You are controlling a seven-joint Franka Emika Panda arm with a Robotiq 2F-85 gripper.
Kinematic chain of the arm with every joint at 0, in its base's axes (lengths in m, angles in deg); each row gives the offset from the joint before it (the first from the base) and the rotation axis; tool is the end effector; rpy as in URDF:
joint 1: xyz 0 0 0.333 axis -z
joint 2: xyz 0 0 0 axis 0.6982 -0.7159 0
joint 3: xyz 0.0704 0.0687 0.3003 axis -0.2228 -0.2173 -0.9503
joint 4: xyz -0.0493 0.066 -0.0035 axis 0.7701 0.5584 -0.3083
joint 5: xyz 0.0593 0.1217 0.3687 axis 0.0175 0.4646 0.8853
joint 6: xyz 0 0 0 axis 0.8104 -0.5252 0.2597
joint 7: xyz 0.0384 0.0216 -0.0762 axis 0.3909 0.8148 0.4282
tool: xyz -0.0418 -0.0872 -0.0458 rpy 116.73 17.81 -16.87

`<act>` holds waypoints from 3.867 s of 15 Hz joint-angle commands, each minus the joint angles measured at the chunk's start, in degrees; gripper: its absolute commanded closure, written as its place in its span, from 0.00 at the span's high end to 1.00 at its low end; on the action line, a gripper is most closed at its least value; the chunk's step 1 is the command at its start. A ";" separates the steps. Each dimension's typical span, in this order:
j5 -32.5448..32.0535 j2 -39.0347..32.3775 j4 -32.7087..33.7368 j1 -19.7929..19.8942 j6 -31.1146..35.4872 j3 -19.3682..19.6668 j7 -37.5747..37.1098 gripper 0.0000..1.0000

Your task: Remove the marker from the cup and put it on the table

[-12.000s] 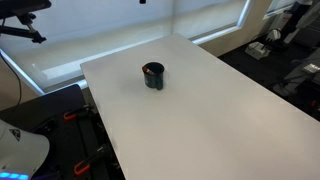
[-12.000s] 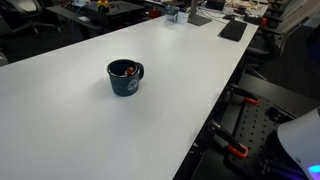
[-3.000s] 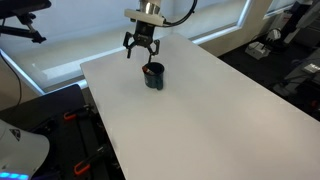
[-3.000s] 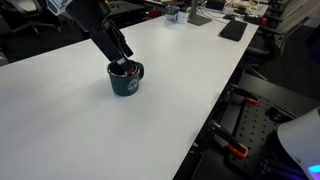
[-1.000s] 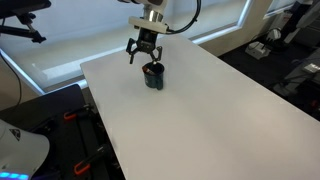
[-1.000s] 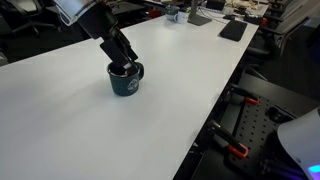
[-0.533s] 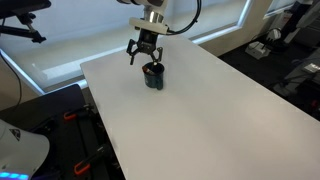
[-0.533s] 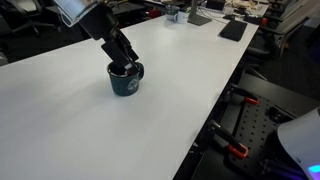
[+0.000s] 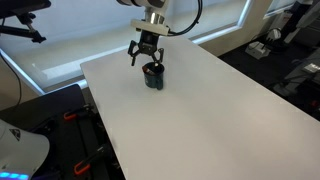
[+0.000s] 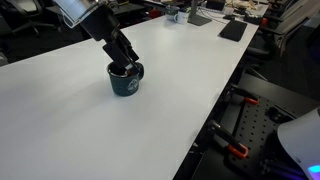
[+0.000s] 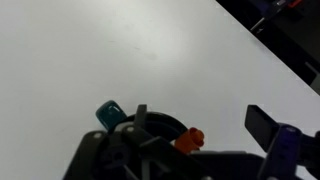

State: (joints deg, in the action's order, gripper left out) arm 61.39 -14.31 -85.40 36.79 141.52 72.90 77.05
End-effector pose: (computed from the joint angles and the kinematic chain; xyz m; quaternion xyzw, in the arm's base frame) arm 0.5574 0.1420 0.1981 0.8724 0.3834 -0.2997 0.0451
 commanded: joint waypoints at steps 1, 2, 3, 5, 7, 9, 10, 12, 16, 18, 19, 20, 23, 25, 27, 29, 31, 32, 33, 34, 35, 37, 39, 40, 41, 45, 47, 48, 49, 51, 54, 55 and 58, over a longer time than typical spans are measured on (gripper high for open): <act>-2.13 -2.54 2.84 0.31 1.59 0.55 1.32 1.00; -2.77 -3.14 3.40 0.31 1.96 0.66 1.33 1.00; -1.57 -1.60 1.46 0.40 1.22 0.24 0.11 1.00; -2.00 -2.71 2.41 0.47 1.58 0.38 0.13 1.00; -2.11 -3.14 2.83 0.46 1.58 0.39 0.13 1.00; -2.26 -3.30 3.11 0.34 1.39 0.43 0.04 1.00; -2.21 -3.38 3.21 0.34 1.38 0.37 0.20 1.00; -2.09 -3.44 3.30 0.36 1.35 0.26 0.44 0.80; -2.06 -3.44 3.13 0.30 1.47 0.31 0.19 0.49; -1.94 -3.46 3.07 0.37 1.47 0.30 0.21 0.34; -1.98 -3.46 2.98 0.37 1.57 0.31 0.19 0.27; -1.93 -3.45 2.95 0.37 1.48 0.31 0.16 0.19; -2.01 -3.27 2.91 0.31 1.34 0.28 0.08 0.02; -2.10 -3.21 2.88 0.40 1.46 0.28 0.26 0.04; -2.35 -3.15 2.77 0.34 1.61 0.31 0.25 0.04; -2.33 -3.07 2.65 0.41 1.83 0.33 0.26 0.05; -1.57 -2.89 2.58 0.75 1.82 0.29 0.03 0.05; -1.51 -2.81 2.56 0.77 1.66 0.36 -0.17 0.05; -1.50 -2.73 2.49 0.82 1.72 0.35 -0.12 0.05; -1.49 -2.71 2.49 0.82 1.65 0.36 -0.17 0.05; -1.46 -2.39 2.24 0.91 1.80 0.43 -0.38 0.05; -1.61 -1.49 1.61 1.01 1.79 0.67 -1.05 0.05; -1.30 0.00 0.77 1.39 1.31 0.81 -1.69 0.05; -1.36 0.94 0.21 1.55 1.06 0.95 -2.00 0.05; -1.27 1.74 -0.27 1.72 1.03 1.09 -2.45 0.05; -1.28 4.63 -1.87 2.07 1.04 1.83 -4.46 0.05; -1.56 5.87 -2.60 2.05 0.91 2.11 -4.90 0.05; -1.54 6.54 -2.99 2.11 0.83 2.15 -5.23 0.05; -1.62 7.31 -3.49 2.20 0.76 2.22 -5.38 0.05; -1.86 8.99 -4.52 2.32 0.56 2.36 -5.60 0.05; -2.69 12.09 -6.11 2.04 -0.64 2.83 -7.20 0.05; -3.15 13.43 -6.85 1.88 -0.99 3.01 -8.12 0.05; -3.94 16.55 -8.66 1.89 -2.16 3.48 -10.95 0.05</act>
State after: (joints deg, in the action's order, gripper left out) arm 58.67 -2.73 -90.28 39.30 140.78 75.57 69.26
